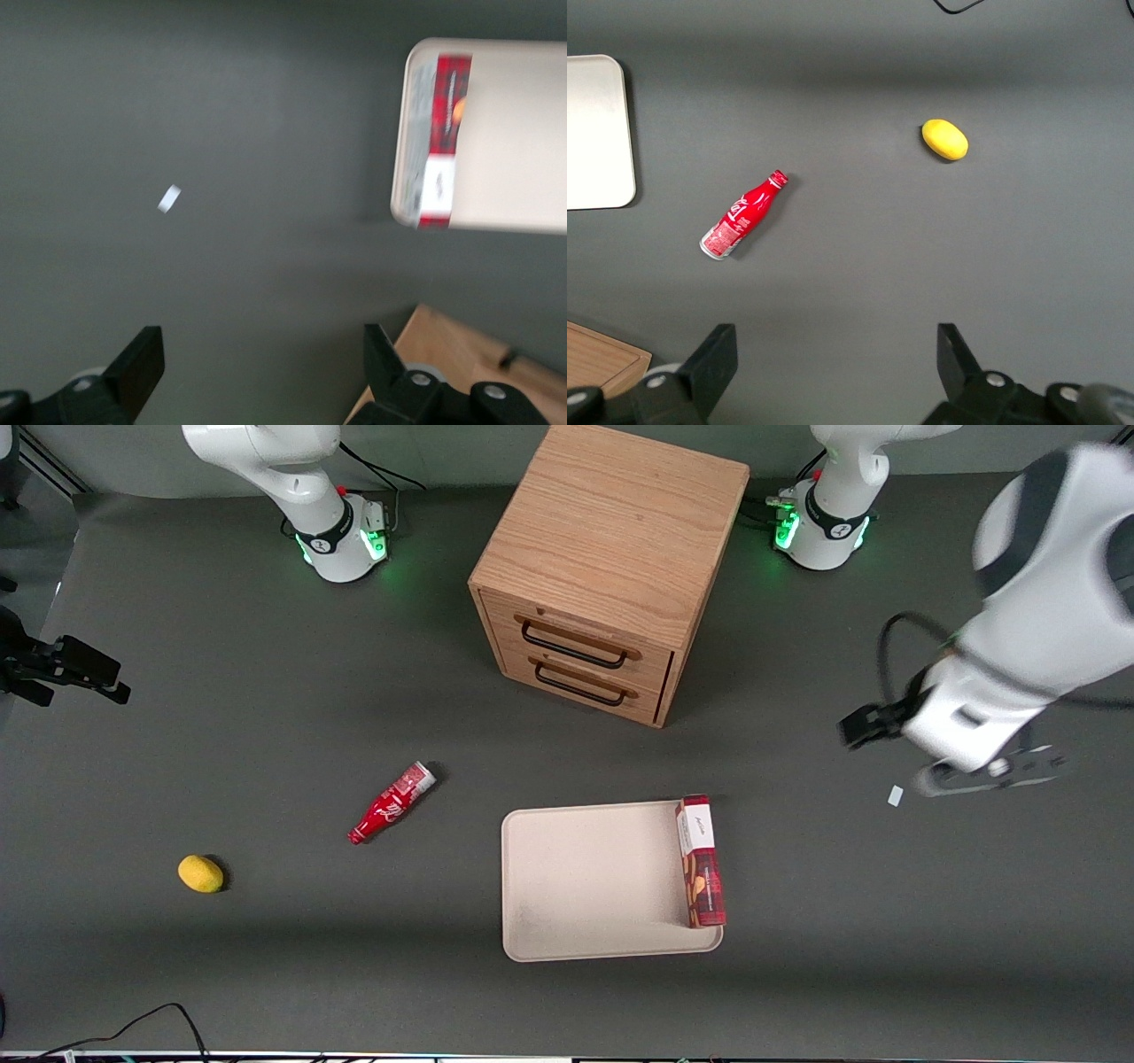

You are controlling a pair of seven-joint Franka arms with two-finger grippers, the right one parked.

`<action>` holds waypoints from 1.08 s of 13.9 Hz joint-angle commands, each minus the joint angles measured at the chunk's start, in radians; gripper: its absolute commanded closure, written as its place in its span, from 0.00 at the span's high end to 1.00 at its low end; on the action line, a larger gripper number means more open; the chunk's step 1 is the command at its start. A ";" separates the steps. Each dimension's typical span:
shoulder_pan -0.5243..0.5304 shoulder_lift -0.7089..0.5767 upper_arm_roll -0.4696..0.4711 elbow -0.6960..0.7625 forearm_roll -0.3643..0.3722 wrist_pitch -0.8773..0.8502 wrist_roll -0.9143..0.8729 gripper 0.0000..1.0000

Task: Place red cookie box on tray

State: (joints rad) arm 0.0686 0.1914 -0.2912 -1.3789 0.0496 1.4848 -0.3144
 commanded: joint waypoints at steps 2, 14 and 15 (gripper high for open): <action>-0.105 -0.229 0.257 -0.164 -0.066 -0.084 0.227 1.00; -0.122 -0.375 0.359 -0.312 -0.063 -0.073 0.348 1.00; -0.122 -0.375 0.359 -0.310 -0.060 -0.073 0.347 1.00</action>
State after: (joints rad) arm -0.0313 -0.1782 0.0466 -1.6992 -0.0109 1.4234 0.0100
